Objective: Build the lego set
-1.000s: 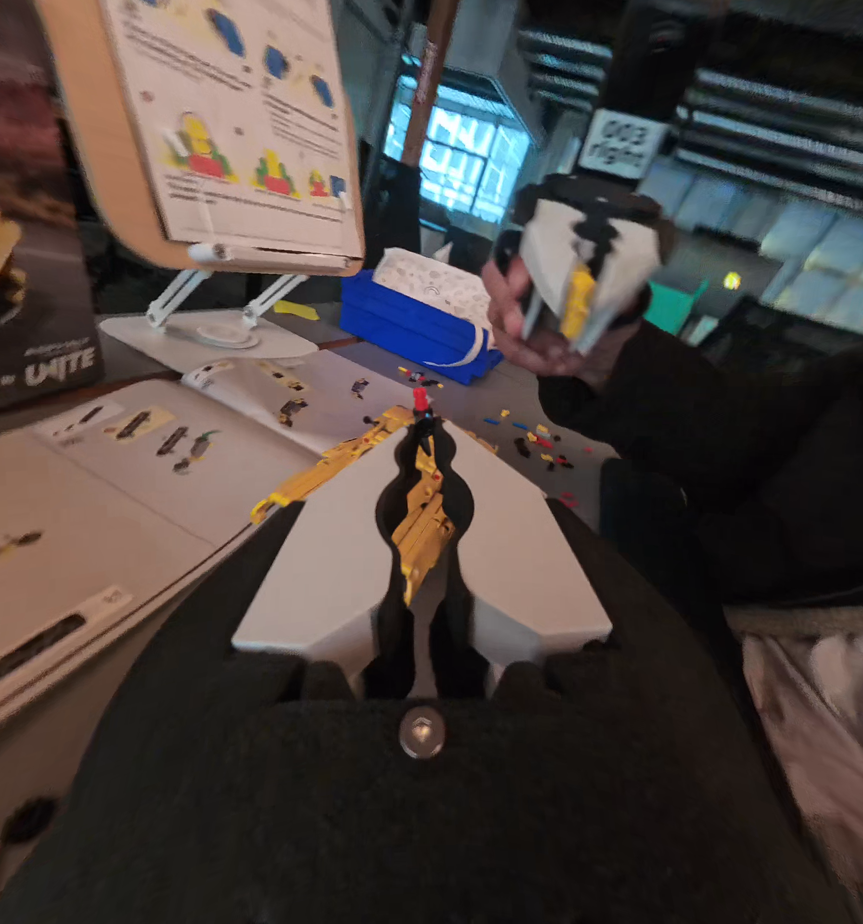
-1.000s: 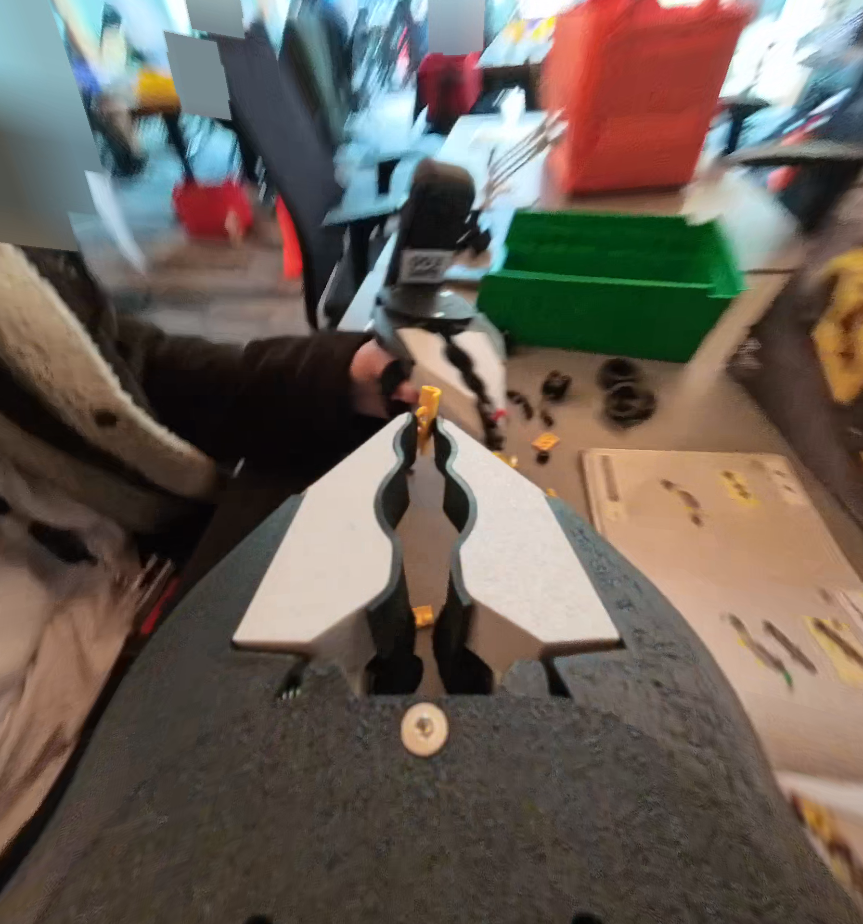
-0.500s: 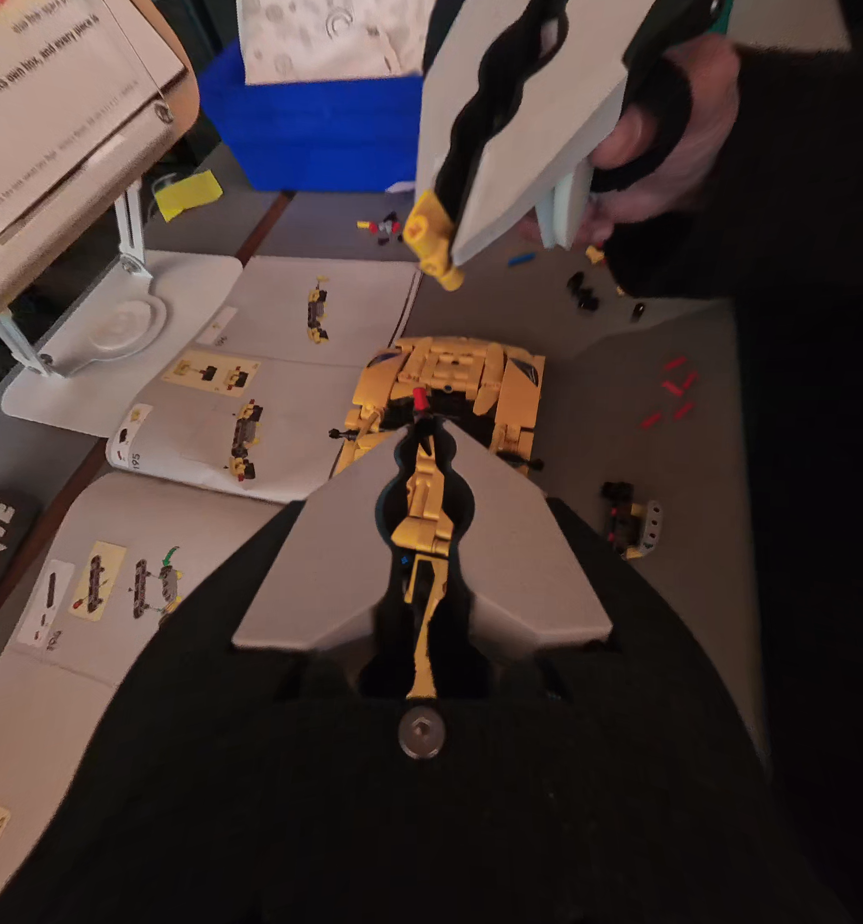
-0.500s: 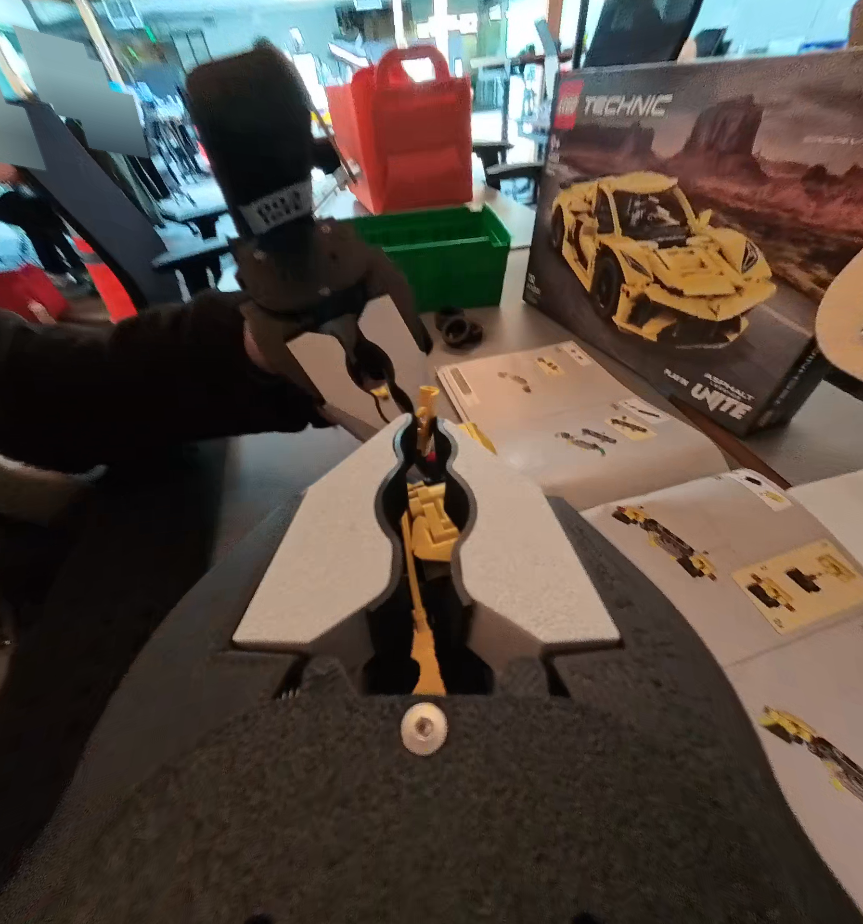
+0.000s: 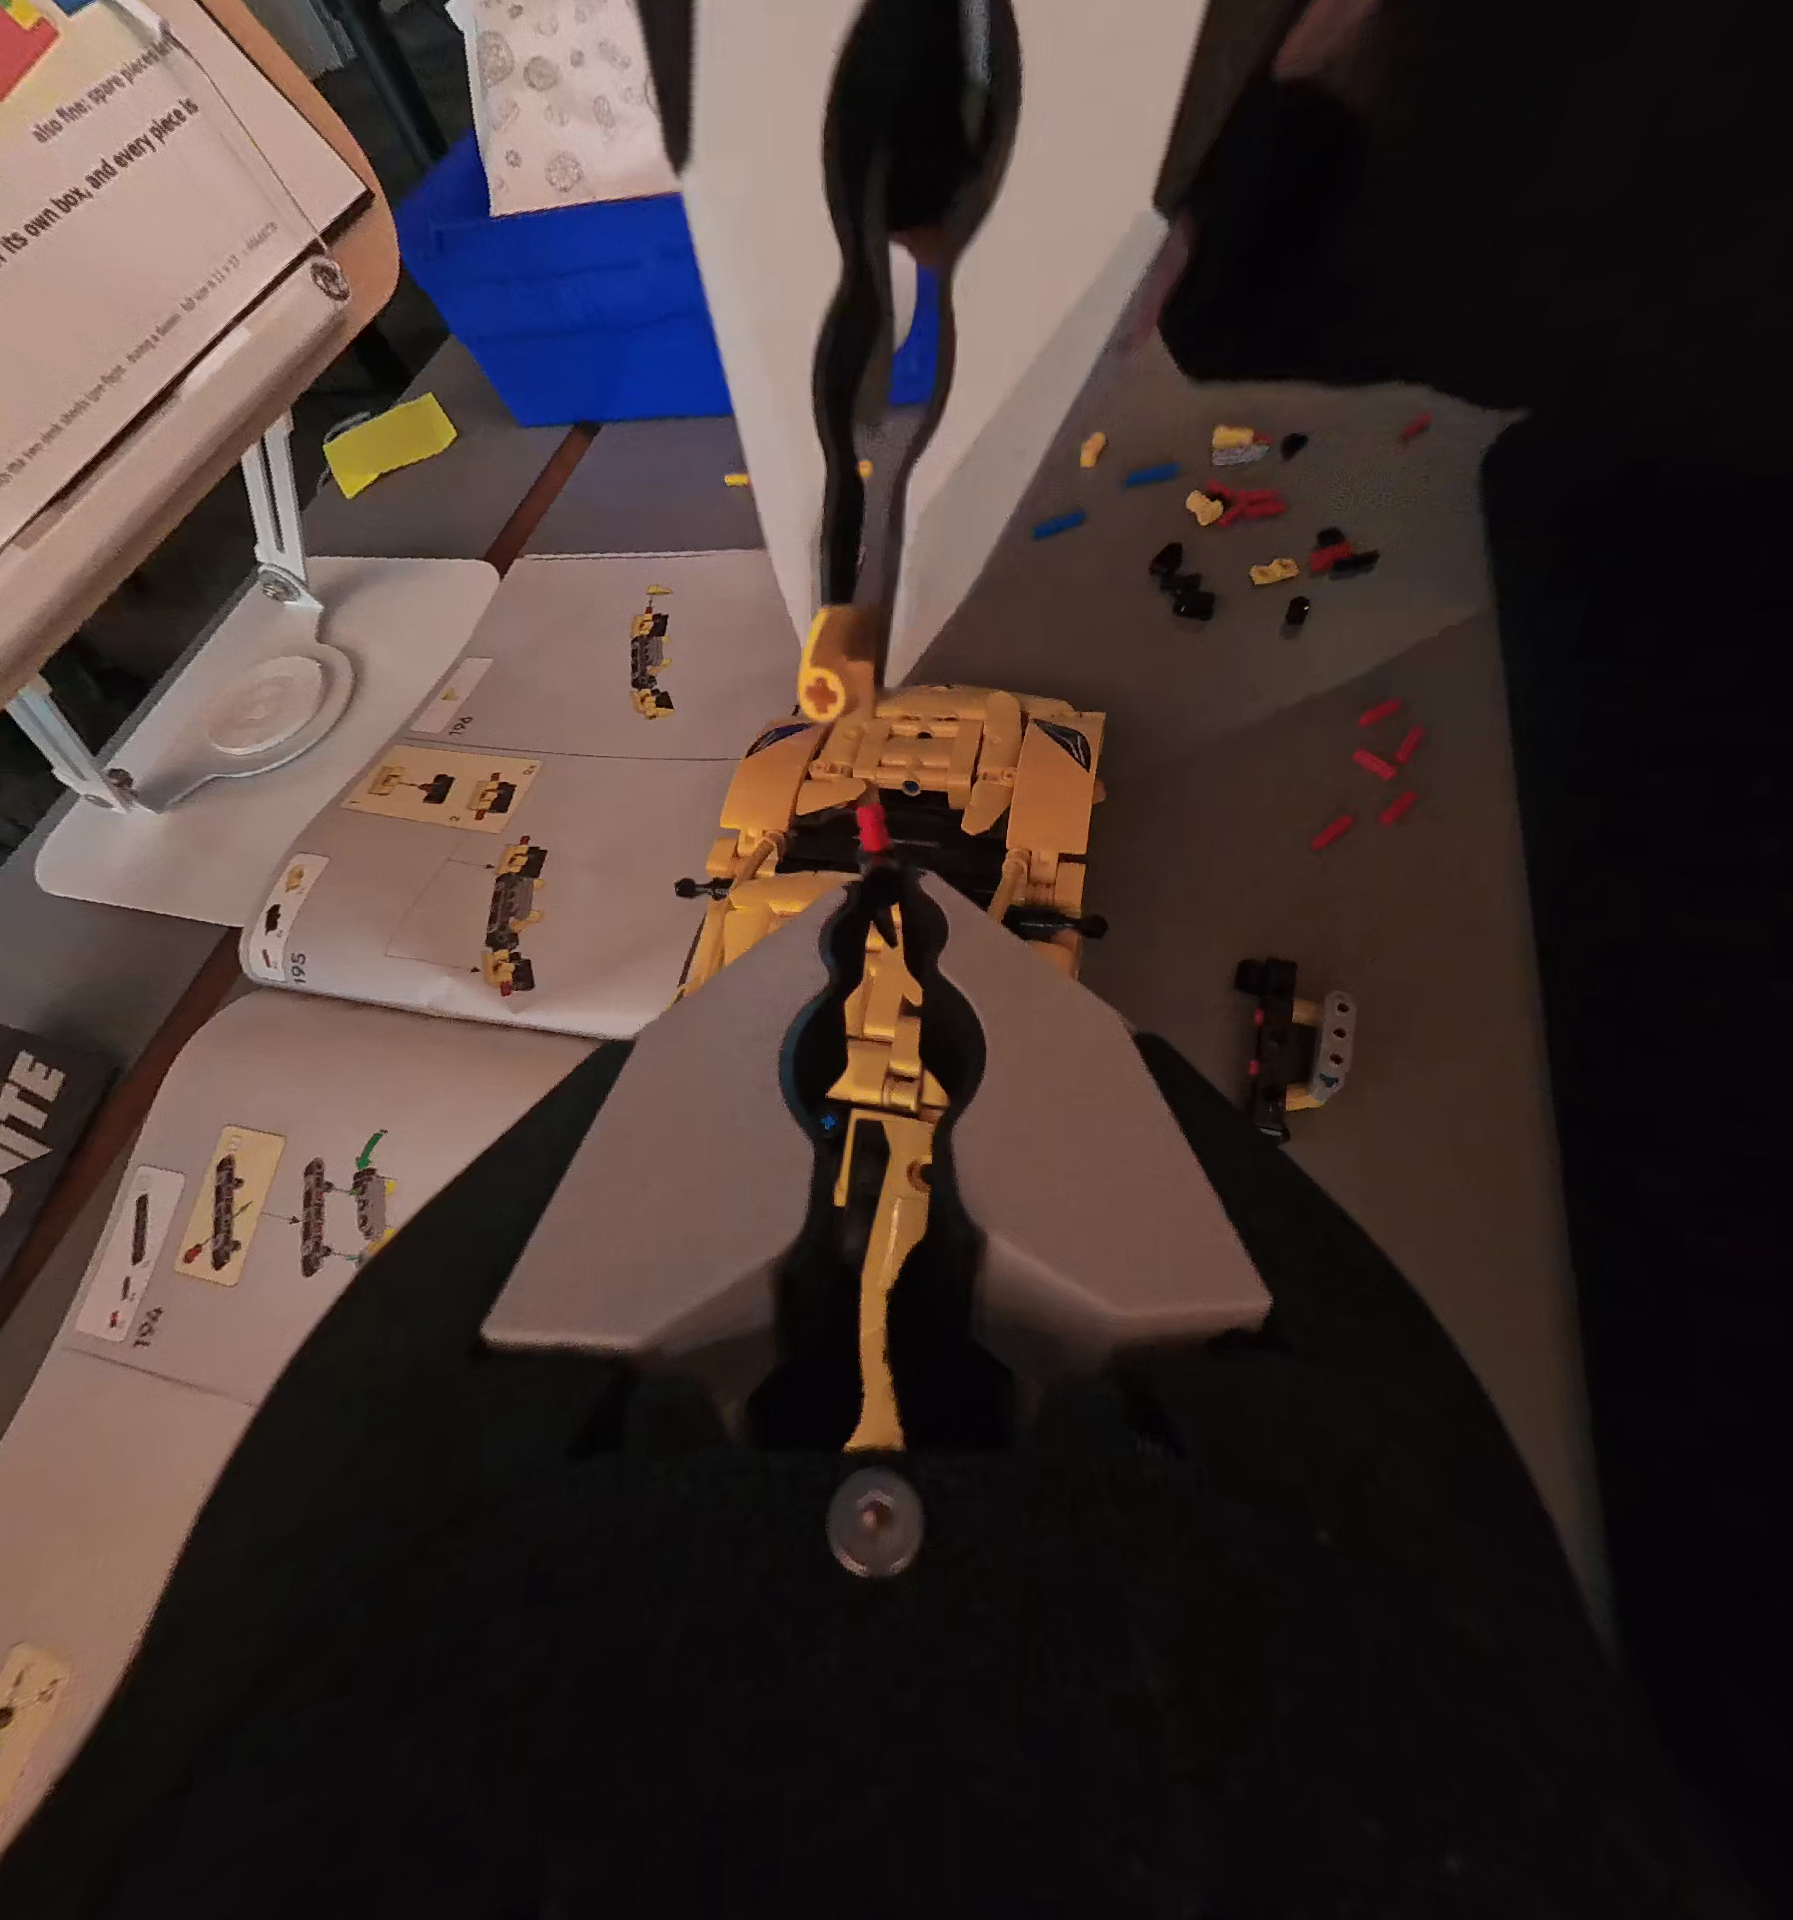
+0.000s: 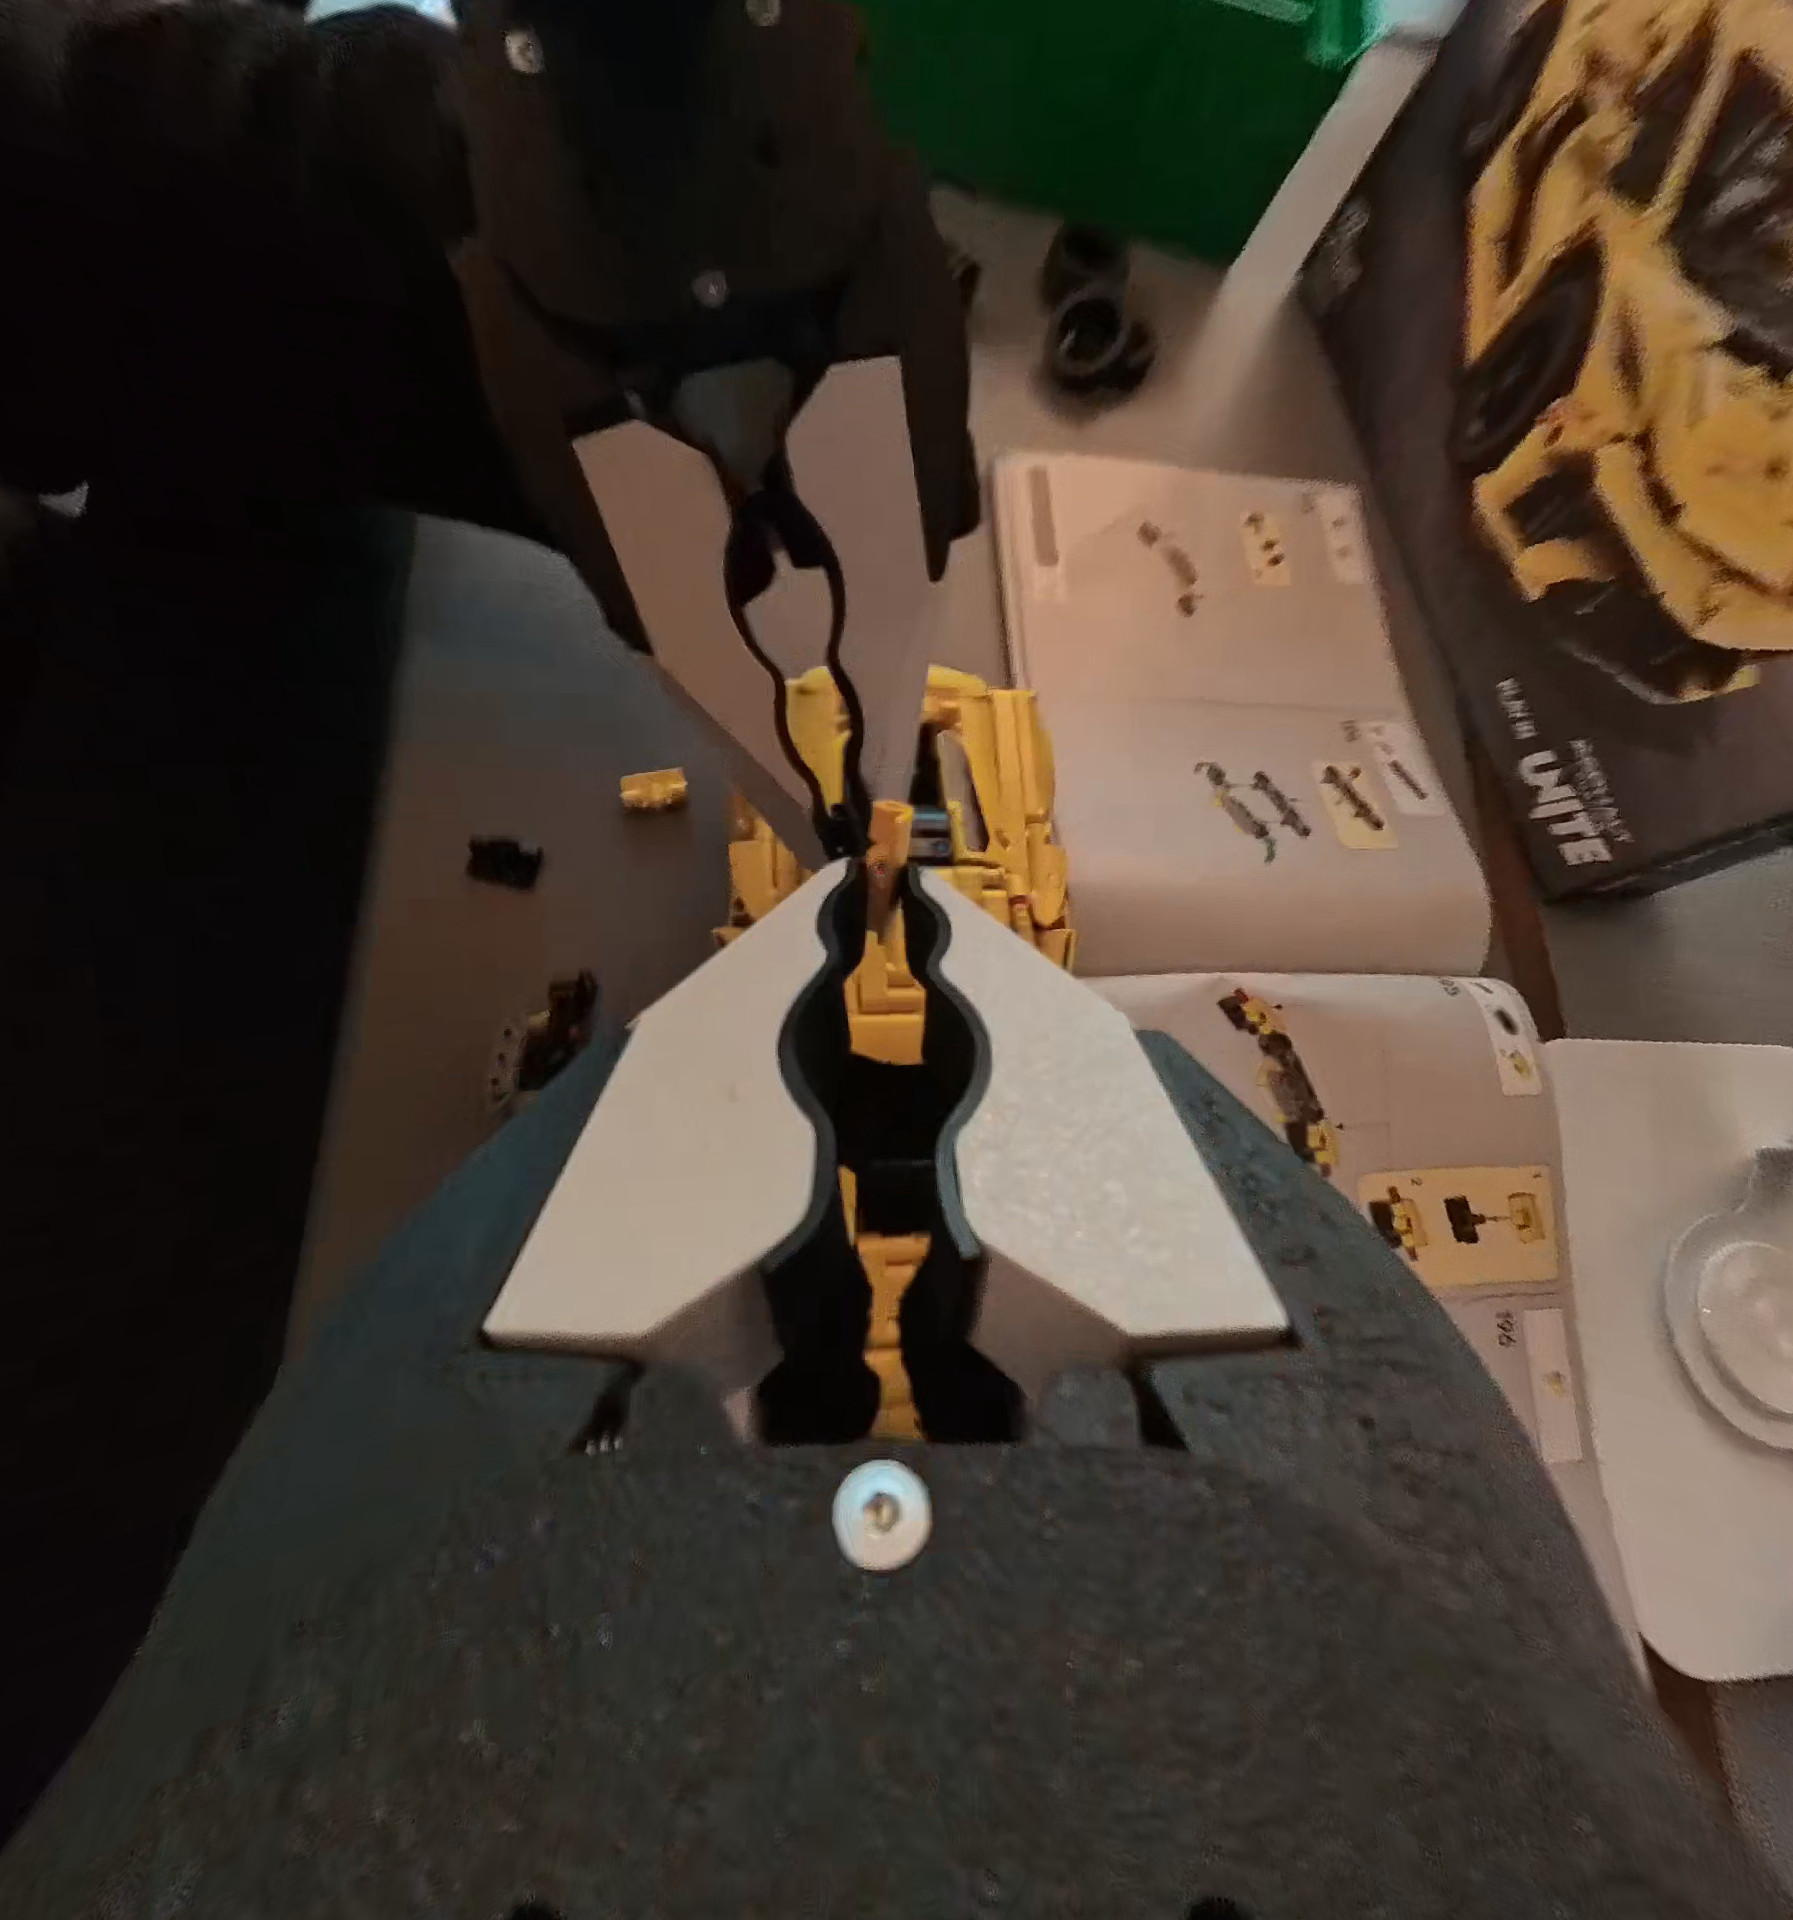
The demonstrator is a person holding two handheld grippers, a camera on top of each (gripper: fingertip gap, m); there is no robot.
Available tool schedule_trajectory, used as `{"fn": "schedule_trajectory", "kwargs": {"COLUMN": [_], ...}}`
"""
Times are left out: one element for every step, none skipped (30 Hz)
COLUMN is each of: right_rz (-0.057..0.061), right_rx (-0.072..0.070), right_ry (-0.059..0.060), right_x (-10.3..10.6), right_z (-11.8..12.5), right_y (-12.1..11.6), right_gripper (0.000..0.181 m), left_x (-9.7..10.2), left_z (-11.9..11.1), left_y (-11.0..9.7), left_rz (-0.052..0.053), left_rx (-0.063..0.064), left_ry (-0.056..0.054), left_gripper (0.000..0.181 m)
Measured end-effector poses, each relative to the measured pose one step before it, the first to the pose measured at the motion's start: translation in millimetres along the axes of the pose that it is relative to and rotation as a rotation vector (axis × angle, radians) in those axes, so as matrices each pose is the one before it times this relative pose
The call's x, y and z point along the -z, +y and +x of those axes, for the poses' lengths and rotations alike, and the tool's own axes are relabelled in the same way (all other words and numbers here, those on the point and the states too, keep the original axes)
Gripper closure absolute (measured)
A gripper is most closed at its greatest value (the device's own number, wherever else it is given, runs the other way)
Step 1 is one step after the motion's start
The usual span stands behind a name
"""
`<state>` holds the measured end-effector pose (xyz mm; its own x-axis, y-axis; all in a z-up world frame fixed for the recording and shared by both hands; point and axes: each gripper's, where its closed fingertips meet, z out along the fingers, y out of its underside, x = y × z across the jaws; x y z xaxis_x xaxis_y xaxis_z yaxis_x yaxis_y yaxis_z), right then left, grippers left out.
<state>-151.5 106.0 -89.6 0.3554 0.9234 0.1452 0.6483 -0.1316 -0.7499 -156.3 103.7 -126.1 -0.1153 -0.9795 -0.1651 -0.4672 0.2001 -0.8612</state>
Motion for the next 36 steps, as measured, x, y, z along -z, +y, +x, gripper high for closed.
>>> {"fn": "schedule_trajectory", "kwargs": {"right_rz": [-0.0232,-0.0298,-0.0429,-0.0391,-0.0225,-0.0109,-0.0139,-0.0124,-0.0006,0.0015,-0.0017,0.0017,-0.0076,0.0018,0.0019,-0.005,0.0016,0.0,0.0,0.0017,0.0021,0.0034,0.0043,0.0044,0.0061,0.0115,0.0084,0.0205,0.0265,0.0224,0.0151,0.0016,-0.0103,-0.0104,-0.0105,-0.0094], "right_rx": [-0.0026,0.0008,0.0104,0.0164,0.0165,0.0128,0.0104,0.0043,-0.0037,-0.0057,-0.003,-0.0055,-0.0047,0.0049,0.0014,-0.0021,0.0041,0.0054,0.0074,0.0053,0.0048,0.0058,0.0028,-0.0024,-0.0027,-0.0003,-0.0013,-0.0056,-0.0081,-0.0133,-0.0072,-0.0029,0.0009,0.0054,0.0076,0.016], "right_ry": [-0.0453,-0.0286,-0.0185,-0.0026,-0.0015,-0.0044,-0.0034,-0.0044,-0.0171,-0.0152,-0.0093,-0.0155,-0.0032,0.009,-0.0075,-0.009,-0.004,-0.0041,-0.0046,-0.0046,-0.0066,-0.0052,-0.0098,-0.0129,-0.0107,-0.0134,-0.0156,-0.0131,-0.0213,-0.0159,-0.0085,-0.0065,0.0006,0.0044,0.0073,0.0162], "right_x": [0.55,0.2,-0.64,-1.29,-1.61,-2.04,-2.44,-1.87,-0.93,-1.0,-0.95,-0.64,-0.56,-0.32,-0.41,-0.4,-0.14,-0.11,-0.06,-0.07,-0.32,-0.44,-0.55,-0.3,0.04,0.38,0.36,0.72,1.37,1.18,0.64,-0.42,-1.53,-1.71,-1.11,-0.69], "right_z": [-0.56,0.92,0.45,1.31,0.57,-0.08,0.03,0.27,-1.44,-1.37,-0.83,-1.72,0.27,1.71,-0.86,-0.92,-0.73,-0.65,-0.64,-0.56,-0.5,-0.31,-0.85,-0.58,-0.34,-0.84,-1.02,-0.57,-1.83,-0.9,-0.32,-0.57,-0.15,-0.13,0.19,1.08], "right_y": [-2.73,-1.03,1.29,1.07,-0.81,-1.95,-0.43,0.13,-0.83,-0.9,0.07,-0.19,1.2,-0.01,0.04,0.74,-0.47,-0.18,0.05,-0.19,-0.19,-0.08,-0.09,0.12,-0.2,-0.41,0.32,-1.24,-1.95,-1.49,-0.6,0.83,1.88,1.75,1.36,0.87], "right_gripper": [0.176,0.176,0.176,0.176,0.176,0.176,0.176,0.176,0.176,0.176,0.176,0.176,0.176,0.176,0.176,0.176,0.176,0.176,0.176,0.176,0.176,0.176,0.176,0.176,0.176,0.176,0.176,0.176,0.176,0.176,0.176,0.176,0.176,0.176,0.176,0.176], "left_x": [0.63,0.74,0.99,0.9,0.94,0.99,0.83,0.59,0.74,0.76,0.34,0.11,0.0,0.08,0.11,0.17,0.11,0.17,0.12,0.29,0.28,0.24,0.22,0.12,0.18,0.36,0.59,0.9,0.98,0.68,0.14,-0.56,-0.82,-0.75,-0.46,-0.28], "left_z": [-0.78,-0.97,-1.26,-0.46,0.21,0.05,0.36,-0.04,-0.2,0.66,0.66,0.06,0.61,0.73,0.44,0.0,0.35,0.81,0.77,0.8,0.57,0.61,0.84,0.82,0.56,0.8,0.63,0.73,1.46,0.8,0.47,0.79,0.33,0.22,0.02,-0.46], "left_y": [0.74,0.2,-0.2,-0.77,-1.15,-1.71,-1.69,-1.49,-1.76,-2.08,-0.41,1.04,0.44,0.18,0.36,0.33,-0.03,-0.11,-0.14,-0.13,0.1,0.27,0.14,0.08,-0.44,-0.74,-1.1,-1.83,-2.28,-1.88,-0.64,1.17,2.19,2.12,1.32,0.77], "left_rz": [0.0089,0.0104,0.0119,0.0133,0.0143,0.0145,0.0116,0.0079,0.0079,0.0088,-0.001,-0.0071,-0.0015,0.0008,-0.0011,-0.0005,0.0032,0.0055,0.008,0.0099,0.009,0.0074,0.0066,0.0061,0.0067,0.008,0.0091,0.0136,0.0165,0.011,0.0013,-0.01,-0.0161,-0.0123,-0.0049,0.0006], "left_rx": [0.0091,0.0115,0.0127,0.0104,0.0061,0.0017,-0.0021,-0.007,-0.0107,-0.0088,-0.0081,-0.0092,-0.0052,-0.0036,-0.006,-0.0055,-0.0022,0.0036,0.0101,0.0121,0.0079,0.0048,0.007,0.0054,0.0028,0.004,0.0038,0.0058,0.0104,0.0078,0.0007,-0.0031,-0.0044,0.0017,0.0092,0.0105], "left_ry": [0.0036,0.0037,0.002,0.005,0.0048,0.0013,0.0009,-0.0041,-0.0075,-0.002,-0.0015,-0.0043,0.0001,0.0029,0.0007,-0.002,0.0014,0.0072,0.0104,0.0128,0.0109,0.0093,0.0109,0.0082,0.0051,0.0069,0.0063,0.0077,0.0124,0.0077,0.0023,0.0017,-0.0008,0.001,0.004,0.0035], "left_gripper": [0.176,0.175,0.176,0.175,0.176,0.176,0.176,0.176,0.176,0.175,0.176,0.175,0.175,0.175,0.175,0.175,0.176,0.176,0.176,0.176,0.176,0.176,0.176,0.176,0.176,0.177,0.177,0.177,0.177,0.177,0.176,0.177,0.177,0.177,0.177,0.177]}}
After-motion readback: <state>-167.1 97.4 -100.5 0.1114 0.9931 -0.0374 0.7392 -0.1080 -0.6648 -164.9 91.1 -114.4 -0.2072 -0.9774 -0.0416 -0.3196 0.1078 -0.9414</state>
